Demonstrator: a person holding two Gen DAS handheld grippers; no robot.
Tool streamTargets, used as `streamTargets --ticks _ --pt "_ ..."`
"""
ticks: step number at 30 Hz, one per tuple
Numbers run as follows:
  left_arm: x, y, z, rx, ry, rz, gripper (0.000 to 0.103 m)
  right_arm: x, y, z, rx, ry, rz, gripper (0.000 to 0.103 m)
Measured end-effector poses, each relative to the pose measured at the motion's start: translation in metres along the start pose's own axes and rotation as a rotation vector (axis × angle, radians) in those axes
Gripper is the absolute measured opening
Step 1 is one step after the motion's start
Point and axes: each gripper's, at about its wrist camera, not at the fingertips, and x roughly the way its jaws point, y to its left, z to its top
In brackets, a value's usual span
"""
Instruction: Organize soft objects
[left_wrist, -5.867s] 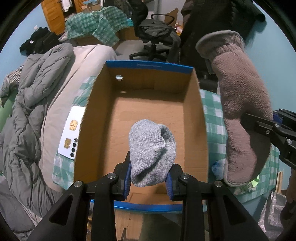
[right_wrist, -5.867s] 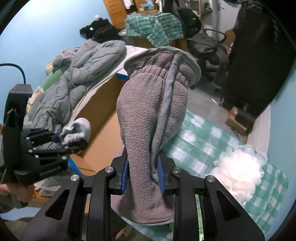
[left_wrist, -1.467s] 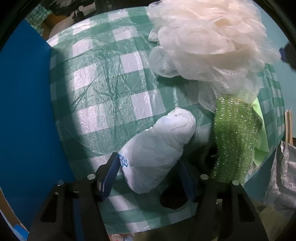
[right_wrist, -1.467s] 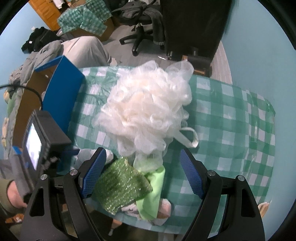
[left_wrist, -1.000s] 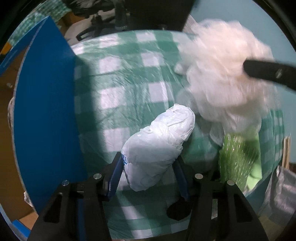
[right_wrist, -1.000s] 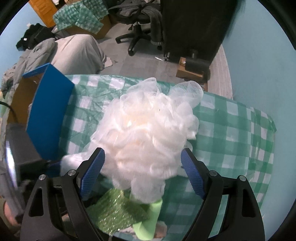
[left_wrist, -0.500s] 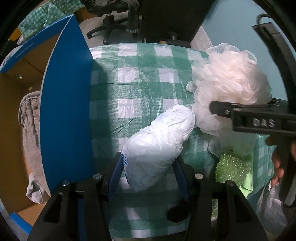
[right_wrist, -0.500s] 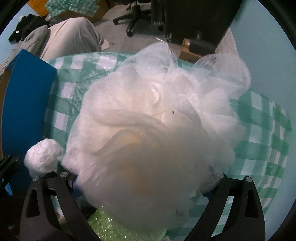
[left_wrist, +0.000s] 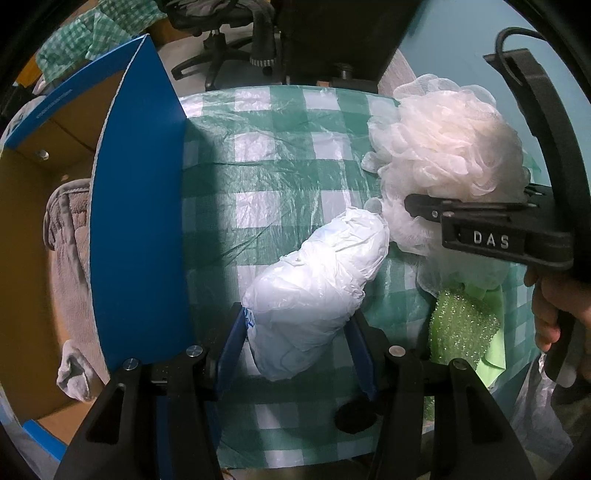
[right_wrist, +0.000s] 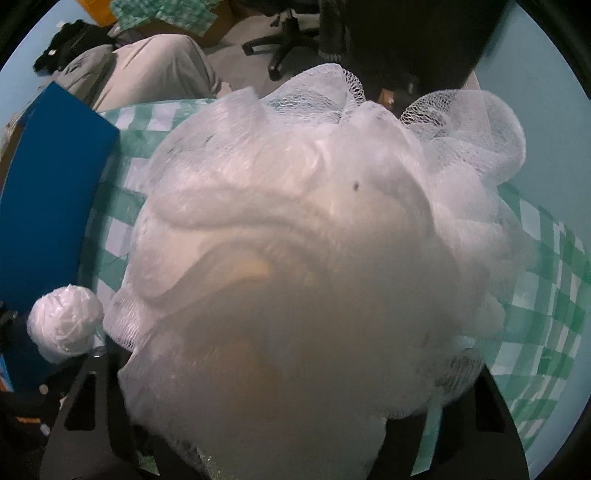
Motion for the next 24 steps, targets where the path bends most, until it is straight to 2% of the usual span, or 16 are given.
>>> streamTargets --ticks 2,7,16,24 --pt "-0.001 0.0 -0.001 -0.003 -0.001 -0.005 0.054 -0.004 0.002 -0.004 -0.03 -0.015 0.004 0.06" --pt "-0.01 0.001 -0.006 -0.008 -0.014 -0.015 0.054 -0.018 0.001 -0.014 -0.053 -0.069 0.006 0.054" --pt "-0.024 0.003 -0.006 -0.007 -0.049 -0.005 0.054 -0.045 0.008 -0.031 -0.066 -0.13 0.002 0.054" --pt "-0.043 0.006 -0.003 -0.012 -0.086 -0.012 0.054 -0.065 0.014 -0.03 -0.053 -0.179 0.022 0.054"
